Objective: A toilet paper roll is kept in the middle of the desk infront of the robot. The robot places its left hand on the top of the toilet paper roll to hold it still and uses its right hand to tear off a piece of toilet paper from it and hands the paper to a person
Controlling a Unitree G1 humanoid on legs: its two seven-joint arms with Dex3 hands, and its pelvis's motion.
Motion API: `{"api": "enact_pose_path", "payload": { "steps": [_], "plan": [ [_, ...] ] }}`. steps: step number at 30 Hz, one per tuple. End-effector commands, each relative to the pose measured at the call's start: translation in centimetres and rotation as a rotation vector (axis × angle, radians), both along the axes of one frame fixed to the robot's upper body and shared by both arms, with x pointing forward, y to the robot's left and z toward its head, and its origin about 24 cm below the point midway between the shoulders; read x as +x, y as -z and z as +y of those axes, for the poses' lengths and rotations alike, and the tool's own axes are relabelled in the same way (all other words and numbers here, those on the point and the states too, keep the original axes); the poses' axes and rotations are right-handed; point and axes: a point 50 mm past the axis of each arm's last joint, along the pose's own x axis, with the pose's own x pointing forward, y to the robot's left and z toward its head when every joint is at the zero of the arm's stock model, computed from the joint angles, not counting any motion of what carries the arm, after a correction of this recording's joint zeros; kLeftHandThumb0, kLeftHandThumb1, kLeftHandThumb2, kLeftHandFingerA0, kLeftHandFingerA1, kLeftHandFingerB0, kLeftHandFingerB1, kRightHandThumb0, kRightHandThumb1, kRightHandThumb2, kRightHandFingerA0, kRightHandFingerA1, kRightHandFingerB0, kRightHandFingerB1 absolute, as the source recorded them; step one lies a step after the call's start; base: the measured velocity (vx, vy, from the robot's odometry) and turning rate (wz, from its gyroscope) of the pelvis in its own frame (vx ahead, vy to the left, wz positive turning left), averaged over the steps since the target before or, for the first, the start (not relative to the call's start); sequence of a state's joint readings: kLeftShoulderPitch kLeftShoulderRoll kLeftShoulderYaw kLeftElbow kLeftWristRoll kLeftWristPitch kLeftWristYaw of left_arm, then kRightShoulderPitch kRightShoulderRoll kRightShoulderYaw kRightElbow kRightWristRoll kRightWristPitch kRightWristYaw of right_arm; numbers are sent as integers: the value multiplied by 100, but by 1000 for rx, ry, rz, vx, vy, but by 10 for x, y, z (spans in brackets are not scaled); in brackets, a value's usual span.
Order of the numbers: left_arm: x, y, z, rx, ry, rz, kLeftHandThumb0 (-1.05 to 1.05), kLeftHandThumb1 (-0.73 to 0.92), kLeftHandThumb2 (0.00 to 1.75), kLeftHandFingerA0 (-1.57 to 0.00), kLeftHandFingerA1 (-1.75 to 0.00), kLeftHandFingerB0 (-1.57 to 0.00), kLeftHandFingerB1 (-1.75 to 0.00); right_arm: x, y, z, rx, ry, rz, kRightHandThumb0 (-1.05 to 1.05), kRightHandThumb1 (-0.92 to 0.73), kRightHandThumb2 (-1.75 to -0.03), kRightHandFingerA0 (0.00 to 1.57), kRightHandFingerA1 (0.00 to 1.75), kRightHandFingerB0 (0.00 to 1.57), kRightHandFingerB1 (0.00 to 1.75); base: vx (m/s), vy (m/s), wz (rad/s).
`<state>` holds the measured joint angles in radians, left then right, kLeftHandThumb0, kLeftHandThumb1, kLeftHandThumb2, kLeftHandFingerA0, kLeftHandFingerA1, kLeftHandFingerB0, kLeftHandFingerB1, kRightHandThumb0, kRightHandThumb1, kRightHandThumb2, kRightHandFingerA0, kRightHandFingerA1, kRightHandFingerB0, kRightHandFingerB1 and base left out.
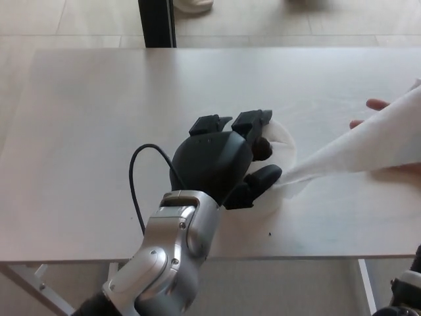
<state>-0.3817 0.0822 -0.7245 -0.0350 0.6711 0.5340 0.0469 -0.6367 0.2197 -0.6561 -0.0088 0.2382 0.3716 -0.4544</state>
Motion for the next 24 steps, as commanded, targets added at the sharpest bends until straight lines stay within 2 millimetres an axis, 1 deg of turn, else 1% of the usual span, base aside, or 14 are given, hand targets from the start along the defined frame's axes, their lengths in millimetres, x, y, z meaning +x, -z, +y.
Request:
{"api": "enact_pose_path", "payload": {
  "steps": [1, 2, 5, 8, 9, 11, 14, 15, 17, 18, 20, 22, 23, 24],
  "plan": [
    [-40, 71, 19, 144, 13, 307, -40, 82, 64, -15, -54, -24, -38, 13, -53, 27, 349, -71, -148, -27, -69, -96, 99, 175, 76, 158, 0, 0, 0],
    [-40, 72, 19, 148, 14, 306, -40, 82, 64, -15, -54, -24, -38, 13, -56, 25, 344, -73, -168, -20, -56, -120, 102, 175, 84, 159, 0, 0, 0],
    [-41, 74, 19, 155, 20, 310, -40, 83, 64, -15, -54, -24, -38, 14, -63, 18, 343, -64, -189, -20, -42, -136, 105, 175, 87, 159, 0, 0, 0],
    [-42, 75, 19, 161, 27, 304, -40, 84, 64, -15, -54, -23, -39, 13, -74, 8, 294, -49, -219, -28, -75, -103, 109, 175, 86, 169, 0, 0, 0],
    [-42, 74, 19, 164, 27, 299, -41, 84, 64, -16, -56, -24, -40, 12, -80, 1, 302, -50, -257, -30, -79, -102, 110, 175, 81, 175, 0, 0, 0],
    [-42, 74, 20, 170, 29, 290, -41, 84, 64, -16, -56, -23, -39, 12, -89, -8, 301, -36, -275, -41, -92, -76, 105, 175, 78, 165, 0, 0, 0],
    [-40, 75, 22, 182, 29, 291, -42, 85, 64, -15, -55, -22, -39, 14, -104, -22, 339, -25, -317, -38, -87, -75, 102, 175, 71, 151, 0, 0, 0],
    [-40, 75, 22, 176, 29, 289, -41, 84, 64, -15, -56, -23, -40, 14, -109, -25, 327, -24, -322, -26, -65, -108, 104, 175, 76, 158, 0, 0, 0],
    [-39, 74, 22, 170, 29, 291, -41, 84, 64, -15, -56, -23, -39, 14, -121, -32, 288, -24, -343, -23, -67, -112, 106, 175, 81, 159, 0, 0, 0],
    [-38, 73, 21, 161, 23, 294, -41, 83, 64, -15, -55, -24, -39, 13, -124, -32, 251, -48, -340, -12, -64, -129, 109, 175, 89, 152, 0, 0, 0],
    [-37, 70, 19, 162, 20, 305, -40, 84, 64, -14, -52, -24, -37, 13, -115, -30, 211, -122, -298, -23, -79, -93, 98, 175, 62, 156, 0, 0, 0],
    [-36, 69, 18, 153, 22, 306, -39, 84, 64, -14, -51, -24, -37, 13, -103, -30, 166, -166, -245, -23, -79, -91, 96, 175, 60, 157, 0, 0, 0],
    [-37, 69, 17, 151, 25, 302, -39, 83, 64, -14, -51, -24, -38, 13, -94, -28, 91, -179, -193, -27, -81, -84, 98, 175, 75, 151, 0, 0, 0],
    [-36, 68, 15, 142, 29, 292, -40, 81, 63, -14, -52, -25, -38, 12, -76, -28, 20, -256, -101, -26, -82, -90, 104, 175, 76, 164, 0, 0, 0]
  ]
}}
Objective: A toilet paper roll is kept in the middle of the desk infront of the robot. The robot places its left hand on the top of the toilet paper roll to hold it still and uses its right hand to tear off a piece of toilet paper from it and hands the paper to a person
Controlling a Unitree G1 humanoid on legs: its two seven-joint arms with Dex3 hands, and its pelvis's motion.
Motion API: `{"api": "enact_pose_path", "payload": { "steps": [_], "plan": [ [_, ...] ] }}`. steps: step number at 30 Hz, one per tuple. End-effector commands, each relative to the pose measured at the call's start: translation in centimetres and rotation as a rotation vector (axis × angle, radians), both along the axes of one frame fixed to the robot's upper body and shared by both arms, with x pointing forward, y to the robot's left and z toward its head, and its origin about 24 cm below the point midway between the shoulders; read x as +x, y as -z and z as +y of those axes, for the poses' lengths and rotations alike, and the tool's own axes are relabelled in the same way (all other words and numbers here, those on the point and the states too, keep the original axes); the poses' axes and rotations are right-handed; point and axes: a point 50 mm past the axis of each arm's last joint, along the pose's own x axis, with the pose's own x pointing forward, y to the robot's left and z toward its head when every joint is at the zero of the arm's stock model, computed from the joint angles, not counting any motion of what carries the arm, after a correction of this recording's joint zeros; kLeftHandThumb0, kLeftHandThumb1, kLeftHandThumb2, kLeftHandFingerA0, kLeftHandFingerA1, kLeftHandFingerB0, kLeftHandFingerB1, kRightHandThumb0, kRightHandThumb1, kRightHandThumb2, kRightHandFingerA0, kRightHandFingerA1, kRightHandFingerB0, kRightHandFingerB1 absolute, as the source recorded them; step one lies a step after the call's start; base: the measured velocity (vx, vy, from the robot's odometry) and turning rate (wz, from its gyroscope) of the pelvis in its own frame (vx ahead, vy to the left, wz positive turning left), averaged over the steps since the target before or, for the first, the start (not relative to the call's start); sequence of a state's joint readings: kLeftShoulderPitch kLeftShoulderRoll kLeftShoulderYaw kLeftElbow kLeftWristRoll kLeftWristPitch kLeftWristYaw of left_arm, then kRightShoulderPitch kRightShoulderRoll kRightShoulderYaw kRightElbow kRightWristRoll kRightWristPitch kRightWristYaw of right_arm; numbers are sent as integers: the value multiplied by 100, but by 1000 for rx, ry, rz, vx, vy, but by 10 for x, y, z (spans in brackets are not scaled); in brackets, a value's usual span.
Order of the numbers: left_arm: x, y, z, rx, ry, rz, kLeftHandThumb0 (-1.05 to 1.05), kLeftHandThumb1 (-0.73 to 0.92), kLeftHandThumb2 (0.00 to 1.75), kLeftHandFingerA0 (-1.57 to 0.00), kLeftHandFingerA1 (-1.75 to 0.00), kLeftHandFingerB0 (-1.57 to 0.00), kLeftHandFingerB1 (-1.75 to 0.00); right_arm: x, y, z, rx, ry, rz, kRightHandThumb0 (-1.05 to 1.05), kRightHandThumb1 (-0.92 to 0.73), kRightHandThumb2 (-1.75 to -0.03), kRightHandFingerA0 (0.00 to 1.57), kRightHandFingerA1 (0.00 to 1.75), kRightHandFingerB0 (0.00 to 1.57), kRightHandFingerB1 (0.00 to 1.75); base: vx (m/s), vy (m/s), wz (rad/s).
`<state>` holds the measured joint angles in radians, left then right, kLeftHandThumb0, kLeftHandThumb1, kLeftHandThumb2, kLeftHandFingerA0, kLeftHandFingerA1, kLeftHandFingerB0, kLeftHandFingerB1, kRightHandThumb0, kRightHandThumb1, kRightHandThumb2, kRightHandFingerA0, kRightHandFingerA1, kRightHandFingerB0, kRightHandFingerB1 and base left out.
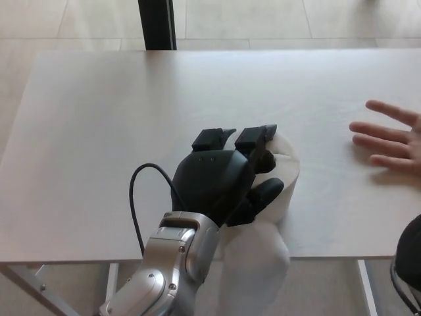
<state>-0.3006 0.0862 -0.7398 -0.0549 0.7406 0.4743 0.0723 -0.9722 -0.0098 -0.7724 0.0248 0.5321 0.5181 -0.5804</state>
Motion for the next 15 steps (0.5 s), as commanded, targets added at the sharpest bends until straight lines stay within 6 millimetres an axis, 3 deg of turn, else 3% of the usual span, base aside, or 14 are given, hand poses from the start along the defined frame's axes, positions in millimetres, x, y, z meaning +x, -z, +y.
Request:
{"api": "enact_pose_path", "payload": {
  "steps": [1, 3, 5, 7, 8, 9, 11, 13, 14, 15],
  "plan": [
    [-21, 56, 15, 124, -1, 313, -39, 81, 63, -14, -53, -25, -38, -1, 43, 4, -274, -226, 223, -21, -72, -104, 101, 175, 72, 162, 0, 0, 0],
    [-21, 55, 14, 123, 0, 311, -39, 81, 63, -14, -53, -25, -38, -2, 46, 4, -310, -232, 245, -21, -72, -104, 101, 175, 72, 162, 0, 0, 0],
    [-21, 54, 16, 102, -1, 287, -38, 79, 63, -16, -55, -26, -40, -6, 76, 2, -472, -302, 433, -17, -68, -105, 95, 175, 73, 151, 0, 0, 0],
    [-18, 51, 19, 111, -6, 282, -39, 81, 64, -16, -57, -24, -39, -13, 112, -5, -662, -441, 615, -22, -66, -105, 91, 175, 75, 162, 0, 0, 0],
    [-17, 50, 19, 111, -3, 273, -39, 81, 64, -18, -57, -25, -40, -15, 124, -7, -720, -479, 676, -24, -65, -101, 92, 175, 73, 162, 0, 0, 0],
    [-16, 49, 20, 114, -4, 267, -40, 81, 64, -18, -57, -25, -40, -17, 132, -8, -771, -488, 731, -21, -54, -112, 95, 175, 82, 156, 0, 0, 0],
    [-15, 49, 20, 111, -6, 259, -39, 80, 63, -19, -58, -26, -40, -20, 147, -11, -893, -516, 795, -23, -49, -117, 92, 175, 75, 157, 0, 0, 0],
    [-15, 49, 19, 102, -5, 255, -38, 79, 63, -19, -57, -26, -40, -21, 158, -15, -971, -519, 860, -20, -54, -98, 91, 171, 75, 142, 0, 0, 0],
    [-16, 49, 18, 99, -5, 258, -38, 79, 63, -19, -57, -26, -40, -22, 161, -16, -1011, -522, 873, -20, -54, -98, 91, 171, 75, 142, 0, 0, 0],
    [-16, 49, 18, 95, -6, 258, -38, 78, 63, -19, -57, -26, -40, -21, 165, -17, -1036, -506, 904, -24, -64, -76, 89, 158, 71, 137, 0, 0, 0]
  ]
}}
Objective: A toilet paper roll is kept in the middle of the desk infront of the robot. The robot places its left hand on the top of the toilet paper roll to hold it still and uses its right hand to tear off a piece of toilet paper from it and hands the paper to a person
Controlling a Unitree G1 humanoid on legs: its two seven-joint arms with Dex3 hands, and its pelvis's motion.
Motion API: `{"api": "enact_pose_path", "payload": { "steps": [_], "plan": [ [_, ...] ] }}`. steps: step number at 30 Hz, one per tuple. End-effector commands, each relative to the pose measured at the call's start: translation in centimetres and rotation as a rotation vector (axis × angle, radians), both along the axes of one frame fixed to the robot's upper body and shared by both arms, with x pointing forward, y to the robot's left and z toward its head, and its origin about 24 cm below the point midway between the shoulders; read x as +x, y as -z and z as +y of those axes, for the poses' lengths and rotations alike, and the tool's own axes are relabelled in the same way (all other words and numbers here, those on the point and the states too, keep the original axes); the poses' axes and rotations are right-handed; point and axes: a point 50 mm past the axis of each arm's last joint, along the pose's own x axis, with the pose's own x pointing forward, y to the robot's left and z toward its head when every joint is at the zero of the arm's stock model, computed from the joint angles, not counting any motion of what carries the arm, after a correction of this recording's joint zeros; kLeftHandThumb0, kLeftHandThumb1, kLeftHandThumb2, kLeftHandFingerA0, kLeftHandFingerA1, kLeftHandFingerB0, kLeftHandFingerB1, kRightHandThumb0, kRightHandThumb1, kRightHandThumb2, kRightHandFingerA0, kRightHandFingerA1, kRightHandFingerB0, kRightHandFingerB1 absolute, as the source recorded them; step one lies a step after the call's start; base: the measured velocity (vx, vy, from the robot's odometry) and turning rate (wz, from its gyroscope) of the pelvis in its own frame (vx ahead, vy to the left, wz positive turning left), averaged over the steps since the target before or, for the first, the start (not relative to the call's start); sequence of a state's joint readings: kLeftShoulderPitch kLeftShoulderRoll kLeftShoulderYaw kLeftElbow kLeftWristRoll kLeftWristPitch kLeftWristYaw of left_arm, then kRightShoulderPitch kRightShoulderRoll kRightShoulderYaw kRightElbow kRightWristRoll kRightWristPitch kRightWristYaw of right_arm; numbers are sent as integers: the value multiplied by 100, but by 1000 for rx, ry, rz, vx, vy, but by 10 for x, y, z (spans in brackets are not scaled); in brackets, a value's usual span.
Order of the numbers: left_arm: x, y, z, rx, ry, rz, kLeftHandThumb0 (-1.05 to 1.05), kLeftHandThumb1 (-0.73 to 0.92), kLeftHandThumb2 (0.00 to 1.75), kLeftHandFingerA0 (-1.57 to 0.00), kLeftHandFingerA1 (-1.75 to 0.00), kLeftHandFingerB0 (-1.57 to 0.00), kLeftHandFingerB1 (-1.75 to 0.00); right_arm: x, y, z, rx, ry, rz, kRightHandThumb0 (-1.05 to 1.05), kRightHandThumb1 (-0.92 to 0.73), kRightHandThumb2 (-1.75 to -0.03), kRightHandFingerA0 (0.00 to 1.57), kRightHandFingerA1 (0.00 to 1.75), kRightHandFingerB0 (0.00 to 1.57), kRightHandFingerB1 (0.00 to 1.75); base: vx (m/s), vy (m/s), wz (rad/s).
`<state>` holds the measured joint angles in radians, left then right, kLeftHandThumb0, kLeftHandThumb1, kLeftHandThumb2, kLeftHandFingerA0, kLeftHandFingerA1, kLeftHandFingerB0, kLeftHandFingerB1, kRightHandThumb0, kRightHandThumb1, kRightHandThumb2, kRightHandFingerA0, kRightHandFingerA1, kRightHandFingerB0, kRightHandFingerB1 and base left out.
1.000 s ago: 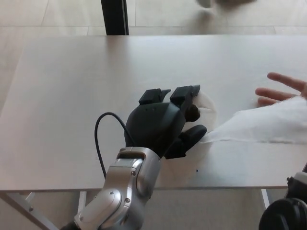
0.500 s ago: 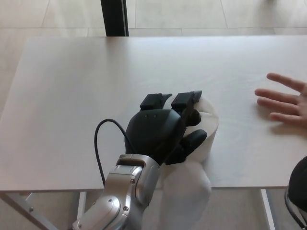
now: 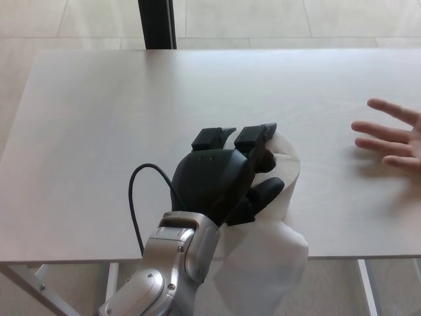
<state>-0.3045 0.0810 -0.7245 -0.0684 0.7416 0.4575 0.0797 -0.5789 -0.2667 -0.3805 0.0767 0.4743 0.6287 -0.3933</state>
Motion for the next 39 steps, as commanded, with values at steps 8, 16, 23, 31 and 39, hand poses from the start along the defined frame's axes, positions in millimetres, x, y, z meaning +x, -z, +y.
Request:
{"api": "enact_pose_path", "payload": {
  "steps": [8, 16, 23, 31, 39],
  "plan": [
    [-17, 54, 15, 106, 5, 259, -38, 78, 63, -18, -58, -28, -41, -5, 80, -17, -793, -304, 515, -22, -58, -101, 95, 118, 74, 141, 0, 0, 0],
    [-20, 56, 15, 104, 6, 274, -38, 81, 63, -19, -55, -27, -39, -6, 98, -13, -944, -262, 528, -33, -49, -90, 76, 94, 68, 72, 0, 0, 0],
    [-21, 60, 17, 121, 14, 303, -40, 83, 64, -18, -53, -26, -38, -10, 112, -12, -1007, -314, 567, -14, -68, -83, 81, 122, 77, 77, 0, 0, 0],
    [-21, 59, 21, 123, 9, 297, -39, 80, 63, -19, -54, -26, -38, -6, 108, -11, -1200, -496, 790, -80, -50, -71, 0, 0, 13, 8, 0, 0, 0],
    [-22, 60, 24, 116, 14, 284, -38, 79, 63, -21, -55, -28, -40, -6, 78, -12, -1153, -471, 674, -98, -56, -90, 0, 21, 0, 0, 0, 0, 0]
  ]
}}
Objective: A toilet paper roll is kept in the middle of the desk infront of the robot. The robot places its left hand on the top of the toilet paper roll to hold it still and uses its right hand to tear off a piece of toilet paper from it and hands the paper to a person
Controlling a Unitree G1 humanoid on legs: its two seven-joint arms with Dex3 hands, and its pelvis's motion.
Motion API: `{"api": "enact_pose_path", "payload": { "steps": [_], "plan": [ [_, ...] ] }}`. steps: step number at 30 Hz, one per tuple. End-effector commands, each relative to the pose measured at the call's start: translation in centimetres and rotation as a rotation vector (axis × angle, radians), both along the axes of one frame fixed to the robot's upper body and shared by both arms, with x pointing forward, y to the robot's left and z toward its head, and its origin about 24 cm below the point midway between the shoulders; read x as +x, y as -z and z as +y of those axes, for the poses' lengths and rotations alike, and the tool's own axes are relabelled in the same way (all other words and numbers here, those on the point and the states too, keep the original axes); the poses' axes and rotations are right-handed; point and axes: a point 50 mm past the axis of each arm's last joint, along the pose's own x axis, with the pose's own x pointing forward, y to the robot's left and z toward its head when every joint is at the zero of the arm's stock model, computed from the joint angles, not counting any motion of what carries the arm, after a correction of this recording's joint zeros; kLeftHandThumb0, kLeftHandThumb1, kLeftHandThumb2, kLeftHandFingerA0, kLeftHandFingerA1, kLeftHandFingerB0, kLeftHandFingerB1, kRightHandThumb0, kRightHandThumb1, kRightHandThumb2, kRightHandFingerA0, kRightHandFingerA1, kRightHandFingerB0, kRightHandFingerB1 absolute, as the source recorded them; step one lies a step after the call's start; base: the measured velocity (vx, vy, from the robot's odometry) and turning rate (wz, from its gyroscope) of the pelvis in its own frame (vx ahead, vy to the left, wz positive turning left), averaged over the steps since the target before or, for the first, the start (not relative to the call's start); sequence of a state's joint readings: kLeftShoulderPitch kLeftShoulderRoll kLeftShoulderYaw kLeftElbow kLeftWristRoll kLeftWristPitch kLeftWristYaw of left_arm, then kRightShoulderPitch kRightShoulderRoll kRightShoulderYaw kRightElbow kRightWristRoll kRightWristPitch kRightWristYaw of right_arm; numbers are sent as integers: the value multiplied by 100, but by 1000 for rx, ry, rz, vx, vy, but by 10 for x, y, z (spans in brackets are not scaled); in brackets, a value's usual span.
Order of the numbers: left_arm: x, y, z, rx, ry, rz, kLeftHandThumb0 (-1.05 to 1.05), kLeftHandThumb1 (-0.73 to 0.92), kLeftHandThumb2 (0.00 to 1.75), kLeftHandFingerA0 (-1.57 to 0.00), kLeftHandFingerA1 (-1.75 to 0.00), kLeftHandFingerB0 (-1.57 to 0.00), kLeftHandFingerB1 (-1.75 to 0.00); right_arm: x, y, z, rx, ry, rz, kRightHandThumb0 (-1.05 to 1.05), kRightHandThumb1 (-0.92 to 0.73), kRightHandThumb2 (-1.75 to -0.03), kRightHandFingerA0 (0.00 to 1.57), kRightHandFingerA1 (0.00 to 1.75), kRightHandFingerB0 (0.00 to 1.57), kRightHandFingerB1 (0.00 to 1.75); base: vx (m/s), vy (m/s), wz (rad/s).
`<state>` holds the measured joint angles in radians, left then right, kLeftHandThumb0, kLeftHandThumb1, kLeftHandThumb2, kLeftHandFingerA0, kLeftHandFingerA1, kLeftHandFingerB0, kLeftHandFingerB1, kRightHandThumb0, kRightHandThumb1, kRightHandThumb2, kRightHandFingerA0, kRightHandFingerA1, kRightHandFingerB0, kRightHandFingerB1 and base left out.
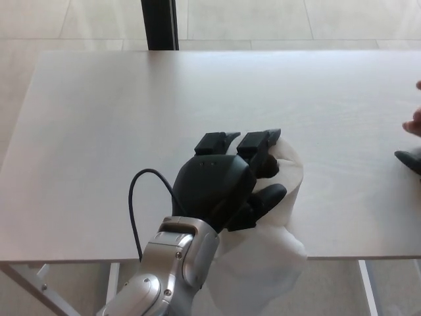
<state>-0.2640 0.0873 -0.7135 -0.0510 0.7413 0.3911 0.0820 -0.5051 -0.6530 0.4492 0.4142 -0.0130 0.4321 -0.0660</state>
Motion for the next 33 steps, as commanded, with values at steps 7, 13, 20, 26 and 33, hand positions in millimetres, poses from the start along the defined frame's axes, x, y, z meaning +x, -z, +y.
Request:
{"api": "enact_pose_path", "payload": {
  "steps": [7, 13, 20, 26, 33],
  "plan": [
    [-17, 48, 25, 126, -1, 249, -40, 79, 63, -22, -57, -27, -40, -11, -35, -14, -111, -41, -3, -101, -57, -91, 0, 22, 0, 0, 0, 0, 0],
    [3, 4, 44, -48, -59, 194, -53, 79, 63, -13, -56, -15, -36, -34, -63, -26, -33, -53, -99, -98, -55, -88, 0, 24, 0, 1, 0, 0, 0],
    [30, -89, 105, -336, -152, 42, -89, 66, 106, -2, -44, -8, -33, -83, -108, -59, 171, -31, -246, -91, -50, -86, 0, 22, 0, 5, 0, 0, 0],
    [18, -154, 163, -600, -205, -111, -76, 64, 104, -4, -53, 0, -27, -127, -129, -94, 237, -3, -359, -95, -54, -88, 0, 20, 8, 4, 0, 0, 0],
    [-50, -158, 269, -801, -526, -251, -77, 86, 66, -14, -54, -11, -41, -223, -114, -169, 302, 332, -471, -85, -50, -73, 0, 0, 8, 30, 0, 0, 0]
  ]
}}
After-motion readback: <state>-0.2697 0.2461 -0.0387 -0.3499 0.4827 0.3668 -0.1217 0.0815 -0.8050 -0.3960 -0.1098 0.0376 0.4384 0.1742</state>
